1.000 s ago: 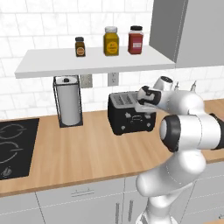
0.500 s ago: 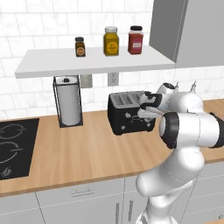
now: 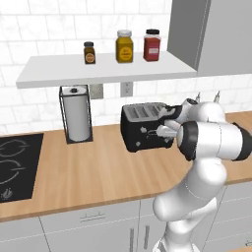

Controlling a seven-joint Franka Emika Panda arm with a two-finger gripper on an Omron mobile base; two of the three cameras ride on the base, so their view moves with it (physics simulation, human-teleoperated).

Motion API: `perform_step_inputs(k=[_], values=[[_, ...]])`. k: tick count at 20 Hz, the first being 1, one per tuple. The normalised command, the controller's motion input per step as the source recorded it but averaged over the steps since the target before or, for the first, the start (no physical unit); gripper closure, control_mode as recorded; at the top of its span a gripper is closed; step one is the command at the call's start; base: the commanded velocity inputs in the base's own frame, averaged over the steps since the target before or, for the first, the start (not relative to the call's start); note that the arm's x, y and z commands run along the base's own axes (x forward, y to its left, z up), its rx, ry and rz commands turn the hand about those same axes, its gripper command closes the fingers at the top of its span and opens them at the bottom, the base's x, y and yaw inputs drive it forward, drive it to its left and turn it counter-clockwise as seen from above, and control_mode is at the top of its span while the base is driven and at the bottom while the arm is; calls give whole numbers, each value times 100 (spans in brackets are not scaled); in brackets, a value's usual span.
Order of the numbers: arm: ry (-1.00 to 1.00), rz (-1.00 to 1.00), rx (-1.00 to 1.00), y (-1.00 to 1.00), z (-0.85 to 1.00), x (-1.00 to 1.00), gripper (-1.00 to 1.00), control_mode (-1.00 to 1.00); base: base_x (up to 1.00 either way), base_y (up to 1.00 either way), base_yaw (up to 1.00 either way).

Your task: Start the toaster. Once the lever pops up, take the bread to the plate on the dining counter.

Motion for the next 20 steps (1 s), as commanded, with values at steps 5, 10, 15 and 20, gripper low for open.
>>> perform_step_inputs(k=[5, 10, 15, 20], values=[[0, 0, 6, 21, -18, -3, 100, -100, 0, 0, 0], [0, 0, 3, -14, 64, -44, 100, -100, 0, 0, 0], [0, 0, 0, -10, 83, -31, 100, -100, 0, 0, 0], [0, 0, 0, -15, 80, -9, 100, -100, 0, 0, 0]])
